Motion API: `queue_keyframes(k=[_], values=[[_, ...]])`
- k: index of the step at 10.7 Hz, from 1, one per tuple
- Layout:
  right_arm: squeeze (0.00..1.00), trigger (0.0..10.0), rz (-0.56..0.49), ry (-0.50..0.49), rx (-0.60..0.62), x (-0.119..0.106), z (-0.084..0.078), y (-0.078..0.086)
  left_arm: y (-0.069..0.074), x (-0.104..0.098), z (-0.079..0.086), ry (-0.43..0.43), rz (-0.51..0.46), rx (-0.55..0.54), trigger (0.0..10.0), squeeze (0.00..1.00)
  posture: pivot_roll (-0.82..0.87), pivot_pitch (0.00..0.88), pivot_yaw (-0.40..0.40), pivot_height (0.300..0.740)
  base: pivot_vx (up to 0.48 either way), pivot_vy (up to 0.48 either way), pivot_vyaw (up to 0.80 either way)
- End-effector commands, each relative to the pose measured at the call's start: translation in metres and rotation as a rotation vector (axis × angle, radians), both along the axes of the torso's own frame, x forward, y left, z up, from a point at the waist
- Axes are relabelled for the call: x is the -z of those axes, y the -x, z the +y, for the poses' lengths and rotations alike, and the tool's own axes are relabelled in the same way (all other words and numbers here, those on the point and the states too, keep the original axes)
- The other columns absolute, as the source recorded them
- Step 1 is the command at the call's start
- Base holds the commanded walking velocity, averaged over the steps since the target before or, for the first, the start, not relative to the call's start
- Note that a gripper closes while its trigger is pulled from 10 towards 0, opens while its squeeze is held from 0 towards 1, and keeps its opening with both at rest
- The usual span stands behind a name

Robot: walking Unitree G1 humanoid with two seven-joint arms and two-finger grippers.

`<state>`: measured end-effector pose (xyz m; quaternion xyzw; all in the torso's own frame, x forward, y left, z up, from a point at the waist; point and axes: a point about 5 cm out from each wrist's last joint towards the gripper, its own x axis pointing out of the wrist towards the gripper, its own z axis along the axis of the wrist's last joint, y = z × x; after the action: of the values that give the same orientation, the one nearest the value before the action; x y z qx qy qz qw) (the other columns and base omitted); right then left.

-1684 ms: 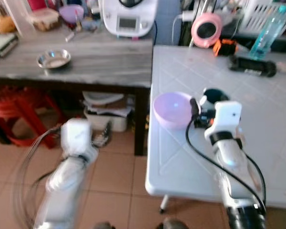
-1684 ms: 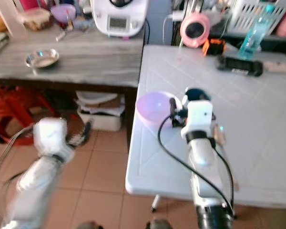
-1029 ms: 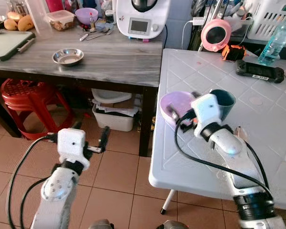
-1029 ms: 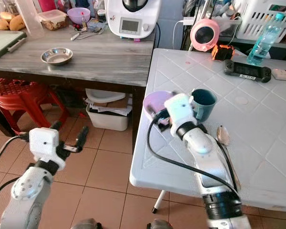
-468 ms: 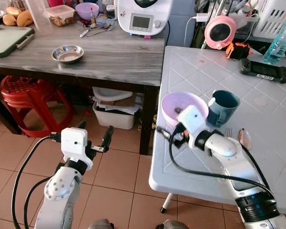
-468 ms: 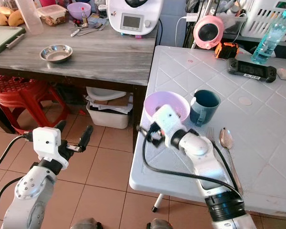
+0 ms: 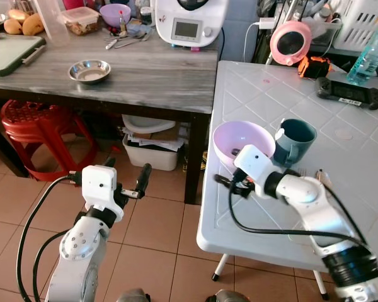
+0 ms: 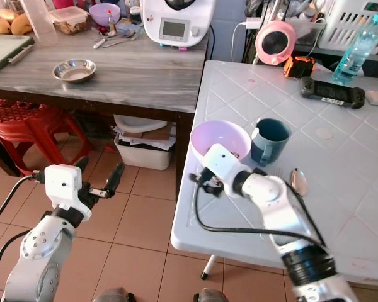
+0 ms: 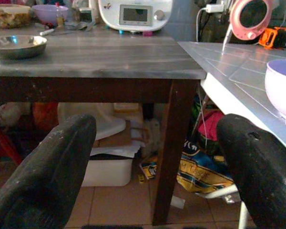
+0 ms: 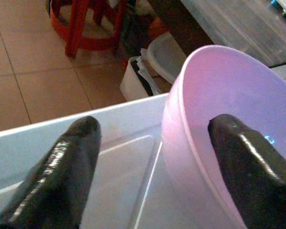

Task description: Setting the table

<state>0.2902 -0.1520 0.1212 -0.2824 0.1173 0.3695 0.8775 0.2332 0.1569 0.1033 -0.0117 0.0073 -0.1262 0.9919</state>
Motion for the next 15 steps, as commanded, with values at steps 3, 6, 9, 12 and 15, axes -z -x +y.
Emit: queue_keyframes(k=[3, 6, 9, 12, 15], values=[[0.0, 0.0, 0.026, 0.111, -0.032, 0.0, -0.009, -0.01, -0.003, -0.002, -0.004, 0.008, 0.002, 0.011, 10.0, 0.0, 0.02, 0.0, -0.018, 0.74, 0.0, 0.0, 0.0], [0.0, 0.0, 0.022, 0.196, -0.037, -0.005, -0.022, -0.023, -0.004, 0.0, -0.006, 0.009, 0.02, 0.023, 10.0, 0.0, 0.01, 0.0, -0.019, 0.74, 0.0, 0.0, 0.0], [0.0, 0.0, 0.034, 0.229, -0.048, -0.004, -0.027, -0.026, -0.005, 0.002, -0.007, 0.002, 0.032, 0.022, 10.0, 0.0, 0.02, 0.0, -0.02, 0.74, 0.0, 0.0, 0.0], [0.0, 0.0, 0.045, 0.23, -0.05, 0.0, -0.029, -0.025, -0.006, 0.005, -0.008, -0.01, 0.05, 0.033, 10.0, 0.0, 0.02, 0.0, -0.015, 0.74, 0.0, 0.0, 0.0], [0.0, 0.0, 0.044, 0.227, -0.056, 0.005, -0.028, -0.02, -0.007, 0.005, -0.008, -0.02, 0.057, 0.04, 10.0, 0.0, 0.02, 0.0, -0.008, 0.74, 0.0, 0.0, 0.0]])
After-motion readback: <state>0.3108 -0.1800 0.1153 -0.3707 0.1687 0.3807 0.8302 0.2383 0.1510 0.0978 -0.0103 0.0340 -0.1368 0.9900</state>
